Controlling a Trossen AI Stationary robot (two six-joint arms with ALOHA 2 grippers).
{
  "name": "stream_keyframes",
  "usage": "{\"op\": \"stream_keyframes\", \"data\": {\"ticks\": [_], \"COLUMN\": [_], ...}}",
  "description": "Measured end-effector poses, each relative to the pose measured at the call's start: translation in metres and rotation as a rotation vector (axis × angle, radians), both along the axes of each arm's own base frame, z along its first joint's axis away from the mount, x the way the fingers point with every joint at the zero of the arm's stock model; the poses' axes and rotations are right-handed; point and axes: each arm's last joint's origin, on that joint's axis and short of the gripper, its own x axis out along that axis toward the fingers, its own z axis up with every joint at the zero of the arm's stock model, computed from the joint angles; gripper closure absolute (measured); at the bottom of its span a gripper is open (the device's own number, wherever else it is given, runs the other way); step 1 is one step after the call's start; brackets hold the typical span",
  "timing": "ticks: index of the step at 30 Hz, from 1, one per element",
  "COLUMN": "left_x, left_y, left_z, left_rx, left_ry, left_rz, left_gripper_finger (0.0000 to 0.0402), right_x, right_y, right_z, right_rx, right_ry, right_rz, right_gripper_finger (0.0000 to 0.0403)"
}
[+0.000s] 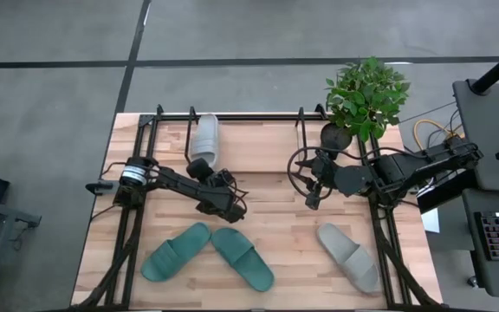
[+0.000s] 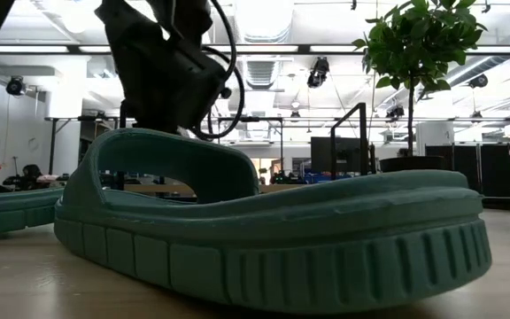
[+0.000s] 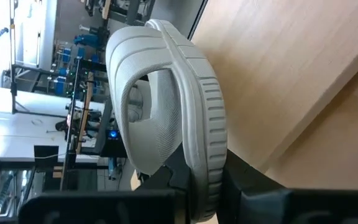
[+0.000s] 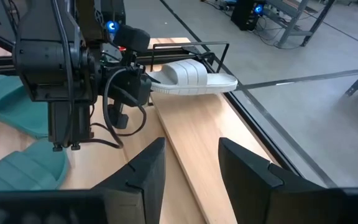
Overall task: Pick and place slides into the shelf
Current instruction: Put the left gray slide on the shelf
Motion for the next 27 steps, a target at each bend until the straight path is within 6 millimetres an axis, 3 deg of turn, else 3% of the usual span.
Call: {"op": "stream_keyframes", "data": {"ticks": [10, 19, 27], "left_x": [0.000, 0.007, 0.016], "left_y": [0.000, -0.002, -0.001], "left_z": [-0.005, -0.010, -0.018], "left_rx": [-0.025, -0.119, -0.309], "left_ry": [-0.025, -0.004, 0.037], "left_rz": [0.016, -0.008, -0.034], "left_gripper_finger": [0.0381, 0.0334, 0.0290], "right_x": [0.000, 0.000, 0.000], "right_y": [0.000, 0.000, 0.000], "right_z": [0.000, 0.000, -0.001], "right_rx": [-0.003, -0.003, -0.005], "right_ry": [0.001, 0.002, 0.006], "right_rz": [0.001, 0.001, 0.002], "right_gripper_finger": [0.0264, 0.0264, 0.0264]}}
